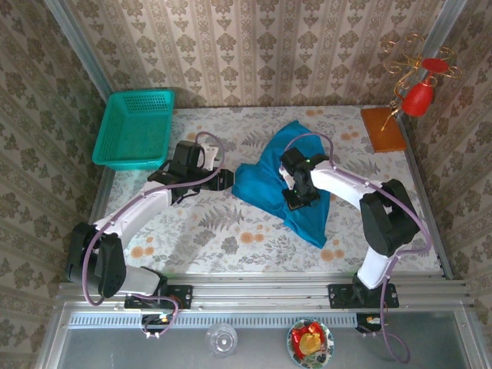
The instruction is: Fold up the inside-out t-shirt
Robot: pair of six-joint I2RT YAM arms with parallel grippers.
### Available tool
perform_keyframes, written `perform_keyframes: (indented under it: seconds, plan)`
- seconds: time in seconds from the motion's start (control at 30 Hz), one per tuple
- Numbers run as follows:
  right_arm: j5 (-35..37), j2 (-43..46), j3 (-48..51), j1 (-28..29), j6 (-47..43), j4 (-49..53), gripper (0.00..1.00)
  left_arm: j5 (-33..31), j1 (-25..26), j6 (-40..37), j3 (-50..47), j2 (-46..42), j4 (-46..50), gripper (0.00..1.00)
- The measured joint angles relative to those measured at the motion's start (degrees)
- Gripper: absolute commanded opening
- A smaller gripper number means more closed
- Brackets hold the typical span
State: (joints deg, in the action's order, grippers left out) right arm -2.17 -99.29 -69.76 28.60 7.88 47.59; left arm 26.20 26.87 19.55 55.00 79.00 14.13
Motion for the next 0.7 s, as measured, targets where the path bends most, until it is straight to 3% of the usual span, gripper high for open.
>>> perform_keyframes:
  seconds: [0.2, 0.37, 0.53, 0.7]
  plan:
    - [1.0, 7.4, -3.1, 0.7, 0.7, 3.7, 0.00, 0.3, 2.7, -4.6, 0.0, 0.0, -4.8, 0.48]
    - [1.8, 13.0, -7.3, 0.8, 1.7, 5.4, 0.00, 2.2, 7.4, -11.1, -0.2, 0.7, -14.6, 0.58]
    - [2.0, 16.1, -10.0, 0.8, 2.8, 7.0, 0.00, 4.3, 12.2, -21.5, -0.1, 6.1, -23.5, 0.65]
    - [2.8, 18.4, -11.2, 0.8, 3.0, 8.5, 0.00, 5.0, 13.2, -29.6, 2.9, 14.2, -24.5, 0.70]
